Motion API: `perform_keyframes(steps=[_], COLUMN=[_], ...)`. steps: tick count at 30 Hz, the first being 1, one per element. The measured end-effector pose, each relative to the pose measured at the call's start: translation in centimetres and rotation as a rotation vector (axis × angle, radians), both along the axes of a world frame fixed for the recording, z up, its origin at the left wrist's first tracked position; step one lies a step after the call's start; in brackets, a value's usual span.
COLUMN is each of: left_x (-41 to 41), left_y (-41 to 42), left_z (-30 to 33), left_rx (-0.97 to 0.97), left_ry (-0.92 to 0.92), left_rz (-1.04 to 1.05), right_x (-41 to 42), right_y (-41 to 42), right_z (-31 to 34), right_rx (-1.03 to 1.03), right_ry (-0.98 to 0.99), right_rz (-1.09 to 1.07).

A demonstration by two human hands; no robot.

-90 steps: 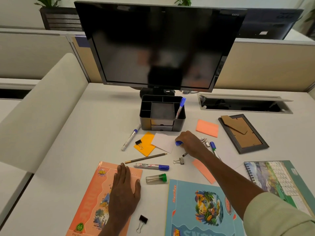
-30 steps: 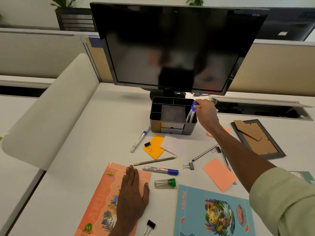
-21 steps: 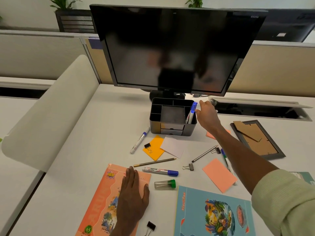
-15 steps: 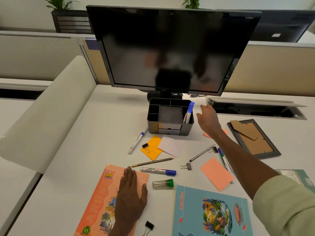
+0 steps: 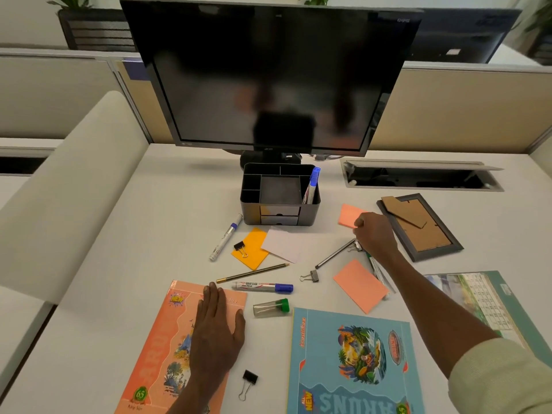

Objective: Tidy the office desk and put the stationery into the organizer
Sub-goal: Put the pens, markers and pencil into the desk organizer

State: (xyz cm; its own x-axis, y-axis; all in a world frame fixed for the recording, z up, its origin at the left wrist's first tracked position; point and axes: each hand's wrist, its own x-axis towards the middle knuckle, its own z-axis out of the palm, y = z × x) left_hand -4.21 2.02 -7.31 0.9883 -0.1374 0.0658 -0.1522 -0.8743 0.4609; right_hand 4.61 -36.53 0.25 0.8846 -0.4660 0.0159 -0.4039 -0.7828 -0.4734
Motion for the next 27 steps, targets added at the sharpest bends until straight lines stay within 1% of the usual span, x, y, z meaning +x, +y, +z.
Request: perform_keyframes(steps=[5, 11, 14, 20, 27], left_x=[-0.1, -0.1, 0.0, -0.1, -0.1], left_y=[0.0, -0.1, 0.0, 0.1, 0.0], left_z=[0.1, 0.0, -0.1, -0.3, 0.0], left_rx=[-0.003, 0.0, 0.003, 0.003, -0.009], left_ry=[-0.005, -0.005, -0.009, -0.007, -0.006], left_rz=[0.002, -0.001, 0.002, 0.006, 0.013], right_x=[-1.8, -2.7, -3.2, -3.6, -3.4], right_y=[-1.4, -1.7, -1.5, -1.0, -0.8], right_z=[-0.4, -0.8, -1.4, -1.5, 0.0], right_rx=[-0.02, 0.004, -0.033, -0.049, -0.027], right_ry=[0.034, 0.147, 0.214, 0.221, 0.19], right_rz=[-0.007, -0.033, -0.025, -0.035, -0.078])
